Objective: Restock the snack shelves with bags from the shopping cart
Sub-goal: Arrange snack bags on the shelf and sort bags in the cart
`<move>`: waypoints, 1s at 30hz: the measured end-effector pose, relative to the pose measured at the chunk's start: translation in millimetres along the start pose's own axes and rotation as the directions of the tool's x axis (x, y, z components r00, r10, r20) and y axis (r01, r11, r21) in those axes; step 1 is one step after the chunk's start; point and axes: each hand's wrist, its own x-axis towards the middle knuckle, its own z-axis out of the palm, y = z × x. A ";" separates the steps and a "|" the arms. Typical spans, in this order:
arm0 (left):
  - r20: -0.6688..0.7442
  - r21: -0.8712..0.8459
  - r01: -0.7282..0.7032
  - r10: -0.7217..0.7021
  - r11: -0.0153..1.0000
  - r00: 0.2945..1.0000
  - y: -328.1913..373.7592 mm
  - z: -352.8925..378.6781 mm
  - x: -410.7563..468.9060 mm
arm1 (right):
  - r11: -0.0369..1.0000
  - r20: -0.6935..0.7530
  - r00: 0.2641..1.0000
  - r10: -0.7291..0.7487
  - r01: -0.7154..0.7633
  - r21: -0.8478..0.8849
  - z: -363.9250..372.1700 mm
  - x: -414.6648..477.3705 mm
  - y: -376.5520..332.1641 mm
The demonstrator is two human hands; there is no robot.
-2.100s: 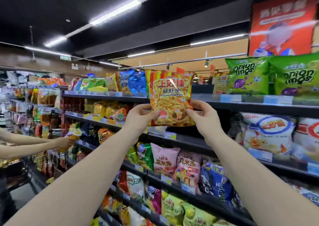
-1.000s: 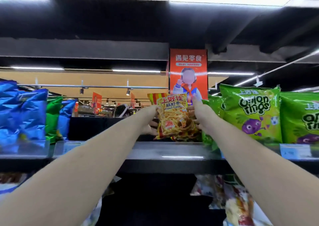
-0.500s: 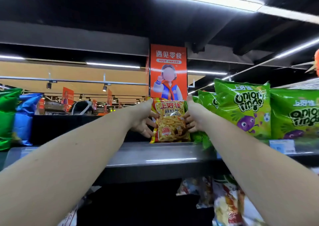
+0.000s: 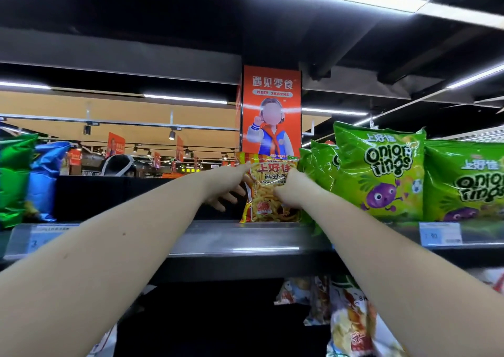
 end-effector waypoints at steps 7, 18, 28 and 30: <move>-0.351 0.641 -0.198 0.514 0.741 0.783 16.6 1.2 -34.6 | 0.914 -0.220 0.904 -0.367 0.306 -0.265 -9.2 -20.1 -14.8; -0.365 0.861 -0.045 0.679 0.506 0.637 -1.2 83.9 -147.2 | 0.772 -0.371 0.725 -0.580 0.345 -0.533 -18.7 -163.4 17.7; -0.188 0.747 -0.374 0.714 0.550 0.674 -78.2 239.1 -230.4 | 0.801 -0.324 0.886 -0.332 0.083 -0.593 32.7 -335.8 131.3; -0.127 0.688 -0.434 0.685 0.582 0.718 -91.2 277.4 -247.4 | 0.802 -0.296 0.926 -0.234 0.012 -0.597 41.8 -379.2 159.6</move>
